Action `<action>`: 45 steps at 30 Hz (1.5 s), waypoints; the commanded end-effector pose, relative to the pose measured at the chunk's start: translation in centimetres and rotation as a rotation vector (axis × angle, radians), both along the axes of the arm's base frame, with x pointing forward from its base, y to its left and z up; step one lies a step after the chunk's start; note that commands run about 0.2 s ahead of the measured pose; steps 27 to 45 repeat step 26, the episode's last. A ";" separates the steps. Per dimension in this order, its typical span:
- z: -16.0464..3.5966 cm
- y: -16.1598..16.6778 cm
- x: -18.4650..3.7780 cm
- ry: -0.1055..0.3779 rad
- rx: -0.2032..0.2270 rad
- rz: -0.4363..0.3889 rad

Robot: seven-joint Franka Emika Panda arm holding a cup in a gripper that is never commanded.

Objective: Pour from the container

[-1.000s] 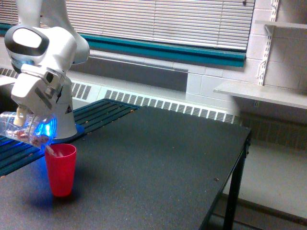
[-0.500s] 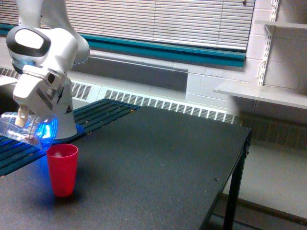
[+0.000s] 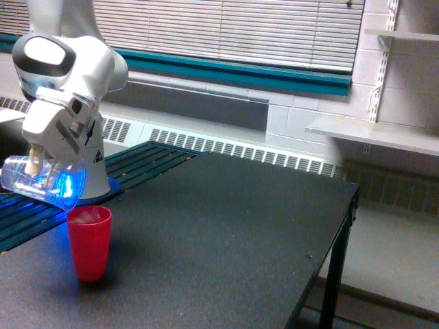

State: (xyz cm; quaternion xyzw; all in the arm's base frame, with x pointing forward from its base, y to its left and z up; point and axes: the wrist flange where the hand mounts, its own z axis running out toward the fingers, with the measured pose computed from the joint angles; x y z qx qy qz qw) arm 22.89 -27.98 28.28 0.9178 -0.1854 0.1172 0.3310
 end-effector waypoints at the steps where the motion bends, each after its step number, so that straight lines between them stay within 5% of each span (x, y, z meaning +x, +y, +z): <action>1: 0.2 0.2 0.2 0.017 -0.010 0.017; 9: 0.8 -0.1 0.1 -0.002 0.008 0.006; 23: 4.0 -0.9 0.5 -0.136 0.085 -0.043; 45: 4.2 -0.8 0.4 -0.137 0.087 -0.044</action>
